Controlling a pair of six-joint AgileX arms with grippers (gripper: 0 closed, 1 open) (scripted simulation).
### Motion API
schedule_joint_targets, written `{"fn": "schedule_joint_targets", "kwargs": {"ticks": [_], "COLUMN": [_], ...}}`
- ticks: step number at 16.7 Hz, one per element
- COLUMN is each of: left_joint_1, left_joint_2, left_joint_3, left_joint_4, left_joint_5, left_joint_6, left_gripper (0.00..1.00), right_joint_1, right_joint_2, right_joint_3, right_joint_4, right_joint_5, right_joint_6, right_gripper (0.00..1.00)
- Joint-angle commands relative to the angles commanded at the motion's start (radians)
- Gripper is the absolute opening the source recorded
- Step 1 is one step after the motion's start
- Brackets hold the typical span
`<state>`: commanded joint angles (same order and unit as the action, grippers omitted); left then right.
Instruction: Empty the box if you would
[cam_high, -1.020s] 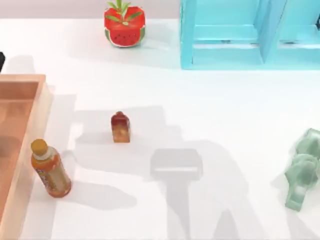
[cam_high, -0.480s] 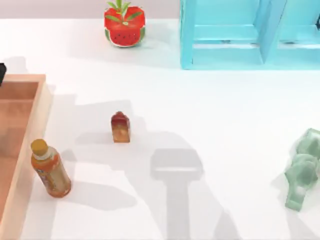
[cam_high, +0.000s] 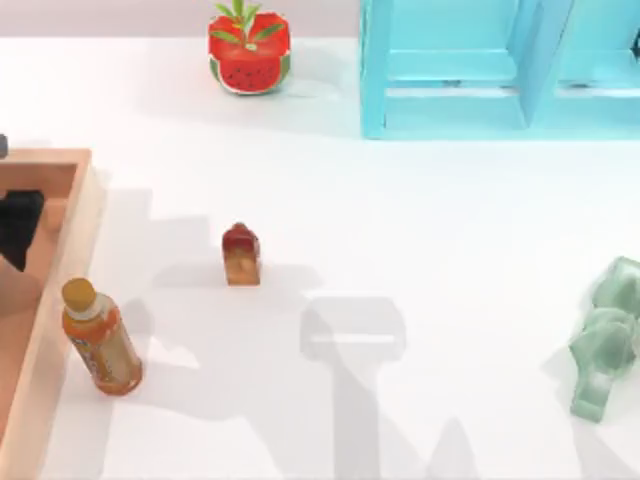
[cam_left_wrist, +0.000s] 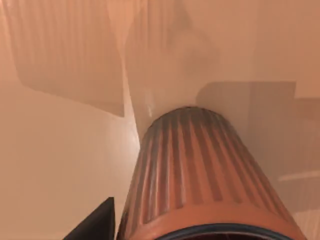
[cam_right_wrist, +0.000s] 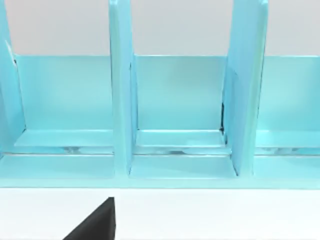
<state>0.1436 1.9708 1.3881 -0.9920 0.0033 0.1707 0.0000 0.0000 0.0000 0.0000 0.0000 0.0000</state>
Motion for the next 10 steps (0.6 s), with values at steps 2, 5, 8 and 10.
{"fn": "schedule_joint_targets", "kwargs": {"ticks": [2,5,8,10], "left_joint_1": [-0.003,-0.003,-0.003,-0.003], "left_joint_2": [-0.002,-0.002,-0.002,-0.002], "left_joint_3": [-0.006,-0.006,-0.006,-0.006], "left_joint_4": [0.005,0.005,0.005,0.005], "left_joint_5": [0.000,0.000,0.000,0.000], "left_joint_6": [-0.003,-0.003,-0.003,-0.003], "left_gripper": [1.00,0.92,0.70,0.55], "right_joint_1": [0.000,0.000,0.000,0.000], "right_joint_2": [0.000,0.000,0.000,0.000], "right_joint_3": [0.000,0.000,0.000,0.000], "right_joint_4": [0.000,0.000,0.000,0.000], "right_joint_5": [0.000,0.000,0.000,0.000], "right_joint_6": [0.000,0.000,0.000,0.000], "right_gripper": [1.00,1.00,1.00,1.00]}}
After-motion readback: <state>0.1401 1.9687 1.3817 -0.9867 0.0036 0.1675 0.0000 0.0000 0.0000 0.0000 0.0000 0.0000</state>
